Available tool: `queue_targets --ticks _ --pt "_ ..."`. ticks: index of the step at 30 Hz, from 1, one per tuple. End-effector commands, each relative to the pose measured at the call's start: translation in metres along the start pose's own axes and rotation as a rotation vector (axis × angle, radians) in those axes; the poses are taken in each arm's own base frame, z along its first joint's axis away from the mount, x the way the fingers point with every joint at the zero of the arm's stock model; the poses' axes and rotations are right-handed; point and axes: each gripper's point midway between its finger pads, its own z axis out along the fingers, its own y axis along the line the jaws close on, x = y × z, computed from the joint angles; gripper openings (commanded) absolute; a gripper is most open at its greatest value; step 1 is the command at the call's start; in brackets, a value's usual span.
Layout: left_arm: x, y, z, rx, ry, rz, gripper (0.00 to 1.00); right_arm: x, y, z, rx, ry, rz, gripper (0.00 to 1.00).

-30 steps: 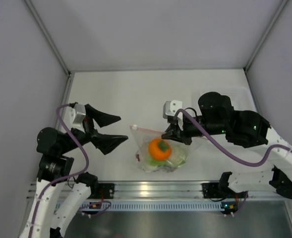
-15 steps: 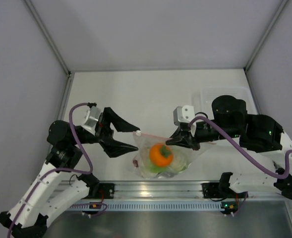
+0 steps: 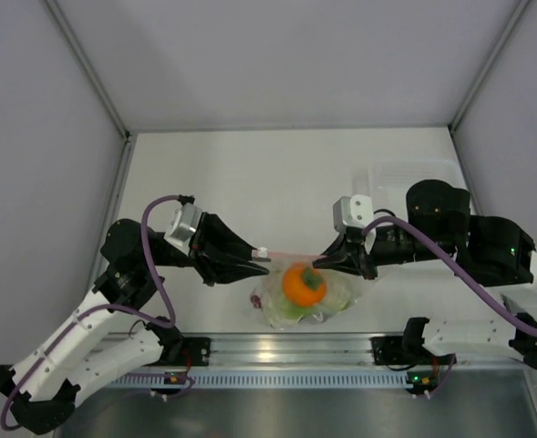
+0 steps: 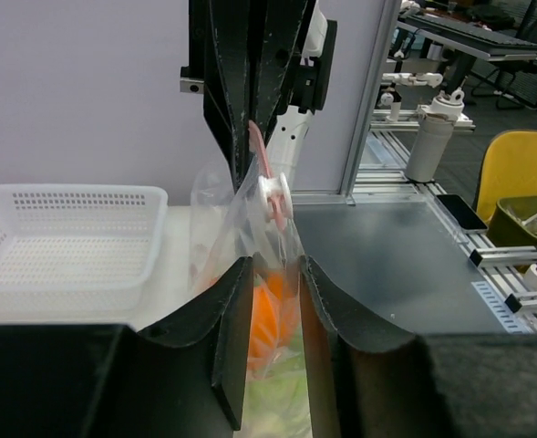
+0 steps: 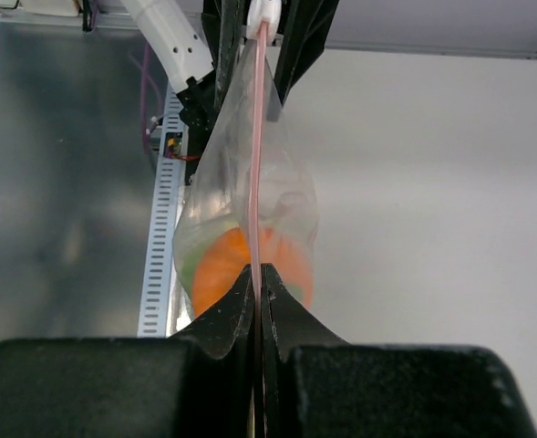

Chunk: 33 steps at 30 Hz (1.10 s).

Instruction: Open the zip-top bag and remove the fake food

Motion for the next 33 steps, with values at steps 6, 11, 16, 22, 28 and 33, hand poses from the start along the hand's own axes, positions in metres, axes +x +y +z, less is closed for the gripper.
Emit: queue_targets --ticks 6,11,16,22,28,33 --pt "-0.029 -0.011 0.005 0.037 -0.069 0.111 0.16 -0.035 -0.005 -0.010 0.054 -0.150 -0.058 0.00" --pt "-0.026 -0.009 0.005 0.035 -0.064 0.106 0.02 -0.034 -0.006 -0.014 0.068 -0.150 -0.057 0.00" --pt "-0.024 -0.003 0.008 0.015 -0.064 0.089 0.00 -0.031 -0.007 -0.014 0.078 -0.141 -0.053 0.00" --pt "-0.020 0.012 0.012 -0.033 -0.063 0.056 0.00 -0.017 -0.012 -0.006 0.097 -0.108 -0.037 0.03" --pt "-0.012 0.011 0.019 0.029 -0.018 0.013 0.00 -0.010 -0.006 0.006 0.050 -0.098 -0.017 0.16" --pt "-0.007 0.014 0.020 0.034 -0.006 0.022 0.00 -0.021 -0.009 0.009 0.061 -0.146 -0.016 0.25"
